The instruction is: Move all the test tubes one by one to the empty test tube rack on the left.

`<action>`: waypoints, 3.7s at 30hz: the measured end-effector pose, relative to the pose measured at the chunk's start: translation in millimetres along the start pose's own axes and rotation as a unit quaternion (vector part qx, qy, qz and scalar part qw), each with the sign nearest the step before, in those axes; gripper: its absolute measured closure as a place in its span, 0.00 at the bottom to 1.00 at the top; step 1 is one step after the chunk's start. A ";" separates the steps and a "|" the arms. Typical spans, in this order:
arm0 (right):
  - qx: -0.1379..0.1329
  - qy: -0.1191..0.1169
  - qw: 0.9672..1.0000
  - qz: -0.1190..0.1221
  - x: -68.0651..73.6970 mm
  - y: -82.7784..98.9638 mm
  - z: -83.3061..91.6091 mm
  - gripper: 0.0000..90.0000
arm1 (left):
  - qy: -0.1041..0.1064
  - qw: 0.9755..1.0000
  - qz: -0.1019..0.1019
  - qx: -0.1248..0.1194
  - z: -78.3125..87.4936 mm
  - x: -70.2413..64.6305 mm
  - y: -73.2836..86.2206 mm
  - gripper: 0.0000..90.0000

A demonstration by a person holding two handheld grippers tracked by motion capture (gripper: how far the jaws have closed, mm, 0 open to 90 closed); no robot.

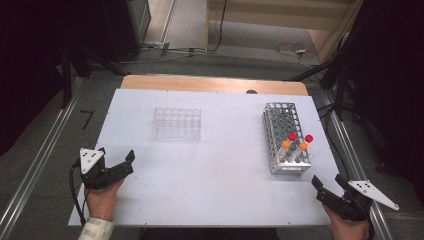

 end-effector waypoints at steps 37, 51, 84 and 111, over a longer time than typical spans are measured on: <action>-0.006 -0.042 0.999 0.018 21.0 -9.6 -28.9 0.46 | 0.001 1.000 -0.014 0.008 -2.5 -5.5 0.9 0.08; -0.006 -0.038 0.998 0.041 26.7 -8.9 -50.2 0.70 | 0.001 1.000 -0.016 0.010 -2.9 -4.8 1.5 0.08; -0.086 -0.036 0.995 0.046 32.7 -58.7 -19.5 0.82 | -0.007 1.000 -0.014 0.013 -2.2 -0.6 1.1 0.08; -0.045 -0.150 0.985 0.071 111.8 -46.1 -14.2 0.82 | 0.009 1.000 -0.019 0.014 -3.2 -17.1 -2.3 0.08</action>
Point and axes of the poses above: each handheld gripper's, and its own axes: z roughly backward along the jaws, y roughly out of its underside, x roughly to its left, the point moved 6 cm from there along -z, roughly forward along the jaws, and after that the axes turned 15 degrees about -x, right-handed, at the moved point
